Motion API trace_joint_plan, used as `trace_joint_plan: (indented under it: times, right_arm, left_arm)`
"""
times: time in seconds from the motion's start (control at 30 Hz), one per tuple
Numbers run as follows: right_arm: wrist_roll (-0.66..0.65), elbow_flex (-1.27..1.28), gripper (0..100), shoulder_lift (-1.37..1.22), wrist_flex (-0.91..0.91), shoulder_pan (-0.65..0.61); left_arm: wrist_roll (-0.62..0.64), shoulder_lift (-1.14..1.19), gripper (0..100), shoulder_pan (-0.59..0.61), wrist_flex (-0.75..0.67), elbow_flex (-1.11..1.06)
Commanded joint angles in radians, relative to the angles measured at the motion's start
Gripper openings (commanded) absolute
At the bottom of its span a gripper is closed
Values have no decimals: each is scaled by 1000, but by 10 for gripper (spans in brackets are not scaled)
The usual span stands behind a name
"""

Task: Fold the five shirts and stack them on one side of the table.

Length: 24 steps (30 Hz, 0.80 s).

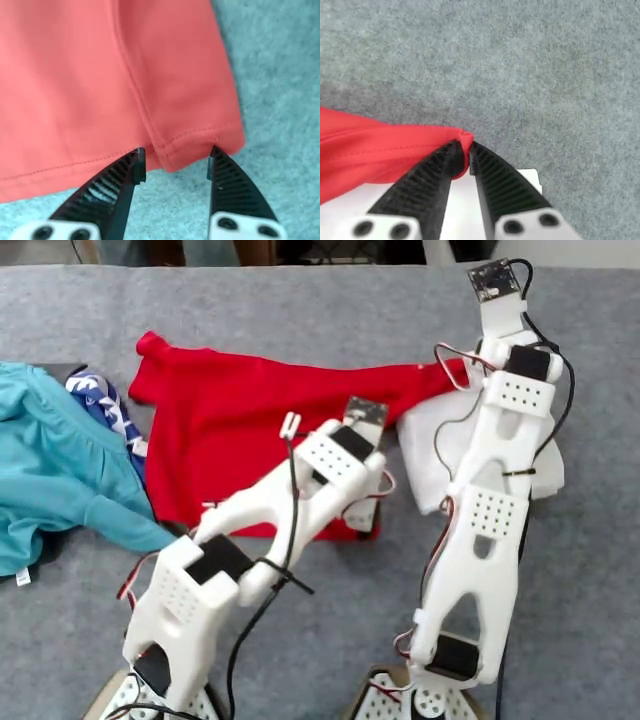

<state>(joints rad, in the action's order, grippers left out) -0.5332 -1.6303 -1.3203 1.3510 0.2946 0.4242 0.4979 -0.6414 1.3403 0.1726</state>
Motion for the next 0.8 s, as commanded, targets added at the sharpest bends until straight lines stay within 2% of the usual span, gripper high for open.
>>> trace_joint_plan:
  times: [0.0, 0.3, 0.67, 0.77]
  right_arm:
    - [-8, -41, 14, 19, -18, 11]
    - [-6, -41, 14, 19, -18, 9]
    - [-8, -41, 14, 19, -18, 9]
    - [-8, -41, 14, 19, -18, 9]
  left_arm:
    - [8, -54, 220, 21, -29, 31]
    - [8, -54, 220, 13, -86, -25]
    - [8, -54, 220, 13, -86, -25]
    - [8, -54, 189, 13, -87, -24]
